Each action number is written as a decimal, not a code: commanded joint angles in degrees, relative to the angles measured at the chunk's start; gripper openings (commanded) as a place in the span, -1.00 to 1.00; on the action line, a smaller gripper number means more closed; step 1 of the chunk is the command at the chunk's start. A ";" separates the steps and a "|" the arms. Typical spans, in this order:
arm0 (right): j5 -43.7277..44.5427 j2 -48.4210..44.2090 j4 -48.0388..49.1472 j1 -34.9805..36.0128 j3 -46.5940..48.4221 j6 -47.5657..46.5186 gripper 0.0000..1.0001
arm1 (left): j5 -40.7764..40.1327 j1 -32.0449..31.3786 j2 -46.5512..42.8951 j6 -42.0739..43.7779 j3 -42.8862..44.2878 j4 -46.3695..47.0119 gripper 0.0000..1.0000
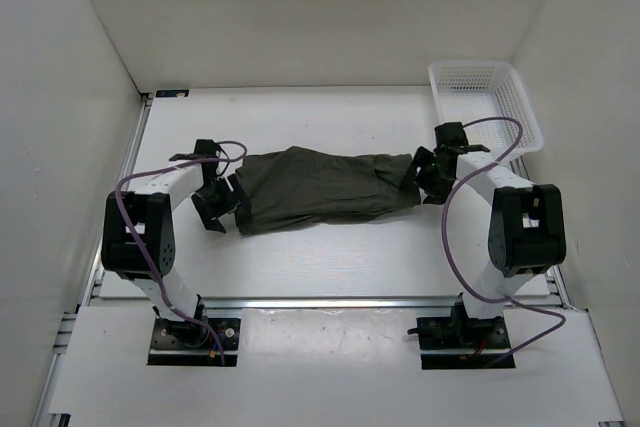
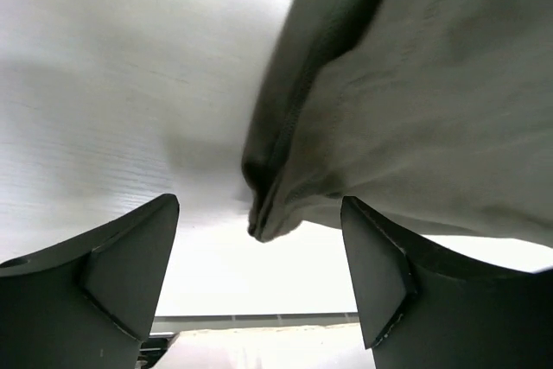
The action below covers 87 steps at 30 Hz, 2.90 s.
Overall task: Fold and stack the shorts
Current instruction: Fold the shorts
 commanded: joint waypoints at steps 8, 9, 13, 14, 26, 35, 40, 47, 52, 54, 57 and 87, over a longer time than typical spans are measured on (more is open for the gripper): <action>-5.38 2.68 3.26 0.14 -1.40 2.58 0.61 | 0.43 0.56 0.36 1.81 13.81 -3.12 0.74; -5.37 2.67 3.26 0.14 -2.27 2.58 0.61 | 0.43 0.56 1.67 2.34 14.70 -3.13 0.74; -5.37 3.98 5.98 0.14 -2.80 3.90 0.51 | 0.95 0.56 4.93 2.87 18.57 -3.66 0.72; -4.76 4.86 6.60 0.66 -2.80 4.60 0.45 | 1.56 0.56 5.46 2.87 19.79 -4.18 0.72; 4.73 0.04 5.21 1.19 -2.80 3.82 -0.99 | 1.66 -1.20 13.54 4.10 25.51 -4.71 -0.66; 15.64 -11.03 -7.36 1.19 -0.17 -3.82 -0.99 | 0.51 -6.12 10.13 1.82 19.65 -2.78 -0.79; 18.35 -12.80 -9.39 2.68 4.83 -6.28 -0.99 | -0.01 -8.50 5.90 -0.99 15.95 -1.47 -0.79; 21.61 -10.25 -11.33 6.73 13.45 -8.05 -0.99 | -2.12 -8.50 14.06 -1.53 23.75 -0.93 -0.79; 22.84 -8.14 -12.47 11.29 18.81 -9.54 -0.99 | -0.19 -9.02 20.40 -1.53 29.21 -0.93 -0.79; 24.07 -6.65 -13.00 14.00 21.97 -10.51 -0.99 | -0.19 -10.16 21.80 -1.53 29.83 -0.93 -0.79; 26.17 -4.37 -15.18 17.88 26.80 -12.00 -0.99 | 1.22 -10.17 22.51 -1.53 29.83 -0.93 -0.79; 23.20 28.32 -19.76 47.33 61.52 -16.93 -0.65 | 2.62 -7.27 19.18 -3.20 26.84 -0.93 -0.59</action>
